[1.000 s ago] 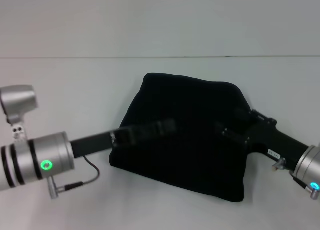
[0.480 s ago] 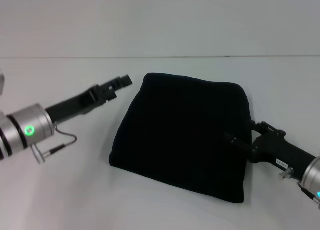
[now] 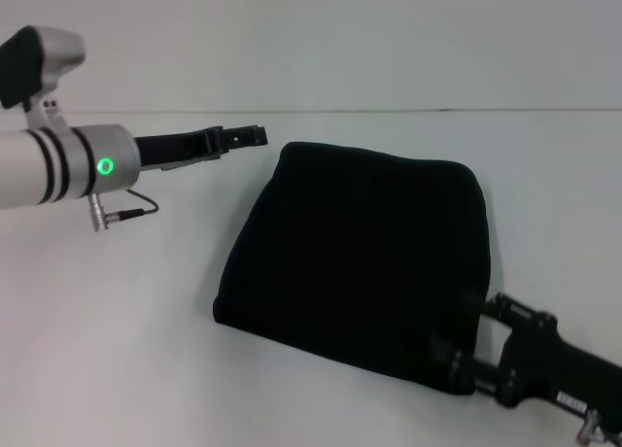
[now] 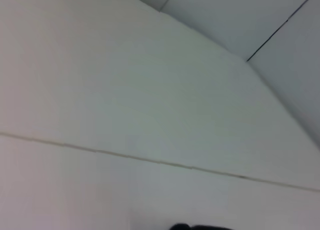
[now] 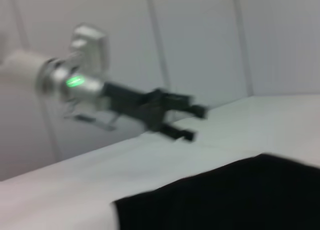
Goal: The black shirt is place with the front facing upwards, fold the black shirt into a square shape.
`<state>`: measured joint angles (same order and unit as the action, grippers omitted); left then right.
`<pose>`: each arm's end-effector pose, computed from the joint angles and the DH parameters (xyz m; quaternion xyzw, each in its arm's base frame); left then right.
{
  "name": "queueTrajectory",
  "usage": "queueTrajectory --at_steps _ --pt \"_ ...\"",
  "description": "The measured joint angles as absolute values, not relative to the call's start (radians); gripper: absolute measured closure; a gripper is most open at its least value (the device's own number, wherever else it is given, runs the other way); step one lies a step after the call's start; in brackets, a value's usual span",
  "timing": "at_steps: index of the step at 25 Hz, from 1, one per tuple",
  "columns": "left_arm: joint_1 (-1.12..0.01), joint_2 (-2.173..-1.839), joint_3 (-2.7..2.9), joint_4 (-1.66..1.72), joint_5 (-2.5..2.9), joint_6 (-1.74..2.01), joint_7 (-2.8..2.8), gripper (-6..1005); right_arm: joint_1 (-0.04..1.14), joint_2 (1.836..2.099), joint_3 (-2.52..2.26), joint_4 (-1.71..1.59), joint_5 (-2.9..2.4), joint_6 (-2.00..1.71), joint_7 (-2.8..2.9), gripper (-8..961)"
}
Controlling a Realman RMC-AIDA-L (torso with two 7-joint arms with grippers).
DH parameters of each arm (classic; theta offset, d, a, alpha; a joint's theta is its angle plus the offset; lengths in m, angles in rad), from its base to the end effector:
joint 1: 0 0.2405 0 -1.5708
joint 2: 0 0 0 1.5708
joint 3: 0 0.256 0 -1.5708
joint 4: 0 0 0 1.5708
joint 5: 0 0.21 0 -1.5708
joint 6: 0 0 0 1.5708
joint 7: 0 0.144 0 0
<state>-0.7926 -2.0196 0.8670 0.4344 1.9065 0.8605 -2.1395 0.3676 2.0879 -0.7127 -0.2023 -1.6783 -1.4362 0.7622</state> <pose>-0.2414 0.4434 -0.0120 -0.7697 -0.5391 -0.2264 0.2564 0.3146 0.2579 -0.0588 -0.8936 0.2113 0.3100 0.2464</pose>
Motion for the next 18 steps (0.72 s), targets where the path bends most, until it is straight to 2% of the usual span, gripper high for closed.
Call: queueTrajectory --at_steps 5,12,18 --pt "-0.824 -2.052 0.884 0.436 1.974 0.757 -2.138 62 0.35 2.089 -0.713 -0.195 -1.743 -1.447 0.765 145" --pt "-0.834 -2.113 0.933 0.439 2.016 0.639 -2.113 62 0.337 2.09 -0.713 -0.191 -1.763 -1.456 0.765 145" --pt "-0.833 -2.142 0.955 0.438 2.017 0.576 -2.108 62 0.331 2.091 -0.714 -0.191 -1.766 -1.456 0.766 144"
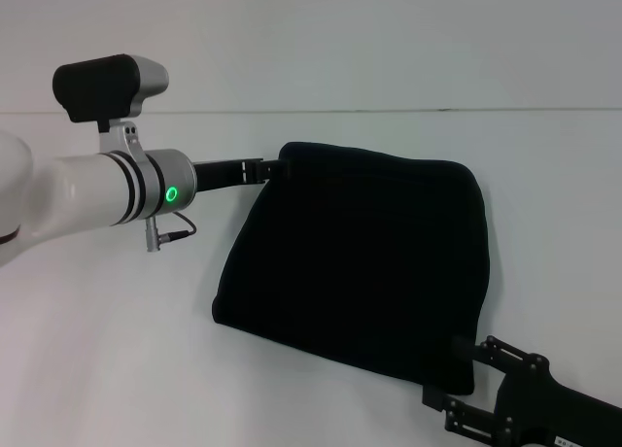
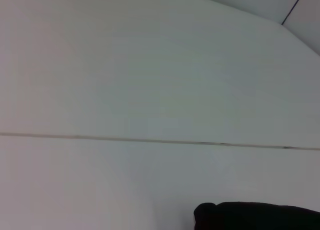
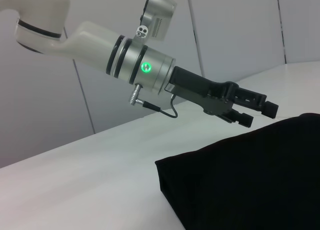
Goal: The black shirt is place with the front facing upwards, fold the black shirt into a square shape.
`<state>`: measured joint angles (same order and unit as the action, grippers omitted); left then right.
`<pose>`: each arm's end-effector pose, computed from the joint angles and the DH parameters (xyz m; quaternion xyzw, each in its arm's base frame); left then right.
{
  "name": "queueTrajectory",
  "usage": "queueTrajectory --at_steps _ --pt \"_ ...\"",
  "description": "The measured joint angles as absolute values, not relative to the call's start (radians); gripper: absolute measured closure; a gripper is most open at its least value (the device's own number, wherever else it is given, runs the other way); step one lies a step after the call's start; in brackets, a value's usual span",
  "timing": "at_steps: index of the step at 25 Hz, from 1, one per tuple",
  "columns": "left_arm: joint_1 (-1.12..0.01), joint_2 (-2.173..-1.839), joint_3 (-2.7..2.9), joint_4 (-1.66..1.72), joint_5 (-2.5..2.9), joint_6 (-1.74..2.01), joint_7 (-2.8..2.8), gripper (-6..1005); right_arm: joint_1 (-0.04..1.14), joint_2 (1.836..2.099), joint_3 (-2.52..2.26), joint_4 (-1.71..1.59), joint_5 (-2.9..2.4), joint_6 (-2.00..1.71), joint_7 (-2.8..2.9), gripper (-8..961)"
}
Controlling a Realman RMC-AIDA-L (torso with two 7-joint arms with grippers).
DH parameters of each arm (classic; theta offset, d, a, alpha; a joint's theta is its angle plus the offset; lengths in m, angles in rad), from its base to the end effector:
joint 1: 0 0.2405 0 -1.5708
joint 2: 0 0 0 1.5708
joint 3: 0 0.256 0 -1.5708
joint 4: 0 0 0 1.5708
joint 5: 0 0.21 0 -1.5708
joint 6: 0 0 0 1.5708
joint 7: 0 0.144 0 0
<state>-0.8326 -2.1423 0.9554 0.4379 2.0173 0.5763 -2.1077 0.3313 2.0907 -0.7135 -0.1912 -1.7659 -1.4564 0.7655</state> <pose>-0.2282 0.4444 -0.0632 -0.7901 -0.4923 -0.1582 0.3293 0.3214 0.2337 -0.0691 -0.9050 0.2227 0.2954 0.2100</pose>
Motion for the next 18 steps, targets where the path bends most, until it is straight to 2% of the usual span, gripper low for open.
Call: queueTrajectory --at_steps 18 --pt "-0.837 -2.166 0.969 0.41 2.015 0.518 -2.108 77 0.331 2.091 -0.723 -0.193 -1.767 -1.454 0.765 144"
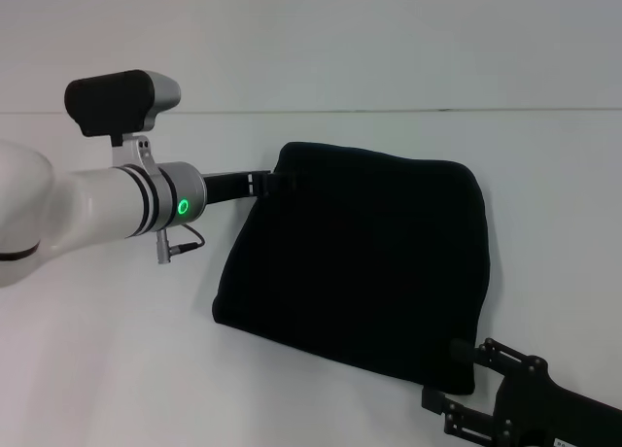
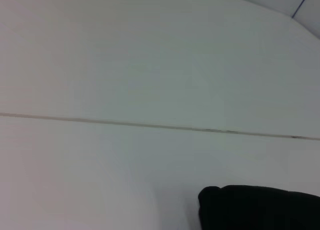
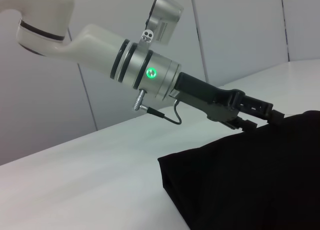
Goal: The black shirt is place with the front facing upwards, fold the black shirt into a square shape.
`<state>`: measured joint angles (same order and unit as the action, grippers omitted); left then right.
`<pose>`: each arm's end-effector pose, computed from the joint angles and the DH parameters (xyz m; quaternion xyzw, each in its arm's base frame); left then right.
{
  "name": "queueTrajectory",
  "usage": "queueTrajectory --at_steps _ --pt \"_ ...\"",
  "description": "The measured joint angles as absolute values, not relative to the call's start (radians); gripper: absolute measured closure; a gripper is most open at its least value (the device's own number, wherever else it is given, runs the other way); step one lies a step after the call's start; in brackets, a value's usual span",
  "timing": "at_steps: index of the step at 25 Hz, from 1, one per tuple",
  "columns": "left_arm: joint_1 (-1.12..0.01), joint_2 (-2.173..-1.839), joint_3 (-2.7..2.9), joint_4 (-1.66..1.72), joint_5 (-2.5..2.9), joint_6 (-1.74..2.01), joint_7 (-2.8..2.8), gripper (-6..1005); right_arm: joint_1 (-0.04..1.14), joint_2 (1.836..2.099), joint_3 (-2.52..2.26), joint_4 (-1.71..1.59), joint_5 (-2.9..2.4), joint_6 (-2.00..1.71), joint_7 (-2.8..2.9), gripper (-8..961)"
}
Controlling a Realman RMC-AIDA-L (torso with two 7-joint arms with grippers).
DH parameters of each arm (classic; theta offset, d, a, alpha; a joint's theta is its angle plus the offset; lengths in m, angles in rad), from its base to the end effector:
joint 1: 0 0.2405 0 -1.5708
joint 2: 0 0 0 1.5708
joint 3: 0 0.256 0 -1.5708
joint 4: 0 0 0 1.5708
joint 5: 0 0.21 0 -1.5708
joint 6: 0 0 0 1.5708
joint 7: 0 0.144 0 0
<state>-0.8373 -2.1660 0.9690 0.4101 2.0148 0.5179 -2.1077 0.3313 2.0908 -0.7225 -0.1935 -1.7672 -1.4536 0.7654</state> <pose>-0.2299 0.4394 -0.0767 -0.7841 -0.4994 -0.1496 0.3367 0.3216 0.2332 -0.0699 -0.9072 0.2209 0.2921 0.2070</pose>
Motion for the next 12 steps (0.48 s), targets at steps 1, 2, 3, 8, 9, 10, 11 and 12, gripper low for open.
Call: queueTrajectory --at_steps 1,2,3,8,9,10,11,12 --pt "-0.836 -2.166 0.969 0.409 2.013 0.511 -2.108 80 0.331 2.091 -0.722 -0.193 -1.767 -1.453 0.765 144" --pt "-0.835 -2.167 0.969 0.409 2.011 0.507 -2.108 82 0.331 2.091 -0.722 -0.193 -1.767 -1.453 0.765 144" --pt "-0.834 -2.168 0.969 0.408 2.011 0.504 -2.108 85 0.331 2.091 -0.722 -0.193 -1.767 -1.453 0.765 144" --pt "-0.836 -2.169 0.968 0.39 2.01 0.505 -2.108 99 0.331 2.091 -0.722 -0.194 -1.767 -1.451 0.773 144" --pt "-0.837 -2.17 0.968 0.387 2.01 0.507 -2.108 102 0.331 2.091 -0.722 -0.195 -1.767 -1.451 0.775 144" --pt "-0.838 -2.171 0.968 0.386 2.01 0.508 -2.108 104 0.331 2.091 -0.722 -0.195 -1.767 -1.451 0.776 144" --pt "-0.838 -2.171 0.968 0.386 2.009 0.509 -2.109 107 0.331 2.091 -0.722 -0.195 -1.767 -1.45 0.777 144" --pt "-0.838 -2.172 0.968 0.385 2.009 0.511 -2.111 110 0.331 2.091 -0.722 -0.196 -1.767 -1.45 0.777 144"
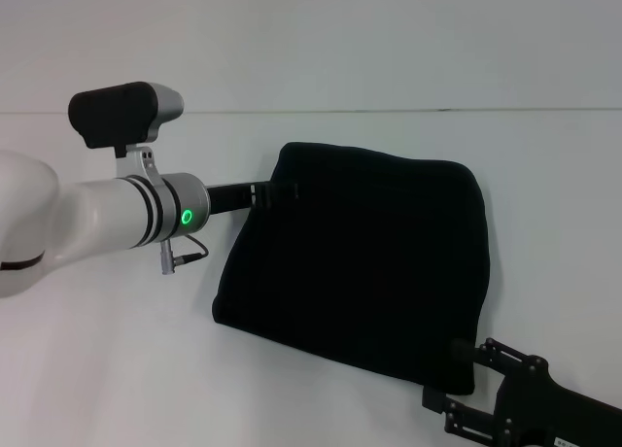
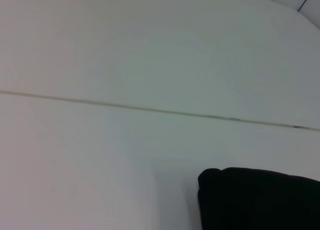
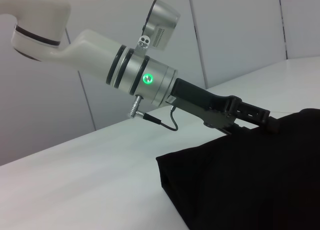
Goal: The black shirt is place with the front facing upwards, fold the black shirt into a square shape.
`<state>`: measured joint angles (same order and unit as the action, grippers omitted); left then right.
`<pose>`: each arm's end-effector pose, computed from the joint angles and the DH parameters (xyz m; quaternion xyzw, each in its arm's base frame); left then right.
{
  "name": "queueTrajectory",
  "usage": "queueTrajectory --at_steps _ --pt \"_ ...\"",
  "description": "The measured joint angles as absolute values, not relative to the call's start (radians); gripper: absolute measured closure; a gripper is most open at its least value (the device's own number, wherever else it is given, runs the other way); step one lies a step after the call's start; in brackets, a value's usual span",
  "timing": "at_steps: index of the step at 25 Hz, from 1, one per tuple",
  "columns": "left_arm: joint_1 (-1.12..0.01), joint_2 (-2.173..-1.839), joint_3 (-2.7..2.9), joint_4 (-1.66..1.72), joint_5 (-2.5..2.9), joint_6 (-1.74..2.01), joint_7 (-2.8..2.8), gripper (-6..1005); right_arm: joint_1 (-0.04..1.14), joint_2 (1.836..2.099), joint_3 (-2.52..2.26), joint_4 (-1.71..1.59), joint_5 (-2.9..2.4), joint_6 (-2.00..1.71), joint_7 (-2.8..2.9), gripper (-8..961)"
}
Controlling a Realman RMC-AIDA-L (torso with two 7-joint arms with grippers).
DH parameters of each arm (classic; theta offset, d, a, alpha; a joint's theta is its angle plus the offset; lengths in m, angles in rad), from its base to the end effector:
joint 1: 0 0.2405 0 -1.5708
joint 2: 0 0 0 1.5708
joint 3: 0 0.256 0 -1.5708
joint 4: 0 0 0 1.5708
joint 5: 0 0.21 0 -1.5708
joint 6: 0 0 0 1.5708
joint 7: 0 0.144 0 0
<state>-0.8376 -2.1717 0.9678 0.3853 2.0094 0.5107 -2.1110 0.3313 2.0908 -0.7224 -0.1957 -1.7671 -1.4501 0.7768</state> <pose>-0.2334 0.4342 -0.0837 -0.7797 -0.5112 -0.1458 0.3310 0.3221 0.2338 -0.0697 -0.9062 0.2258 0.2916 0.2067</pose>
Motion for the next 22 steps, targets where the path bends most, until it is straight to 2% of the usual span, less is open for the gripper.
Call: queueTrajectory --at_steps 13,22 --pt "-0.835 -2.171 0.982 0.369 1.986 0.543 -2.104 146 0.333 2.091 -0.722 -0.201 -1.767 -1.452 0.798 144" --pt "-0.825 -2.171 0.98 0.378 1.985 0.545 -2.102 346 0.332 2.091 -0.722 -0.201 -1.767 -1.454 0.799 144"
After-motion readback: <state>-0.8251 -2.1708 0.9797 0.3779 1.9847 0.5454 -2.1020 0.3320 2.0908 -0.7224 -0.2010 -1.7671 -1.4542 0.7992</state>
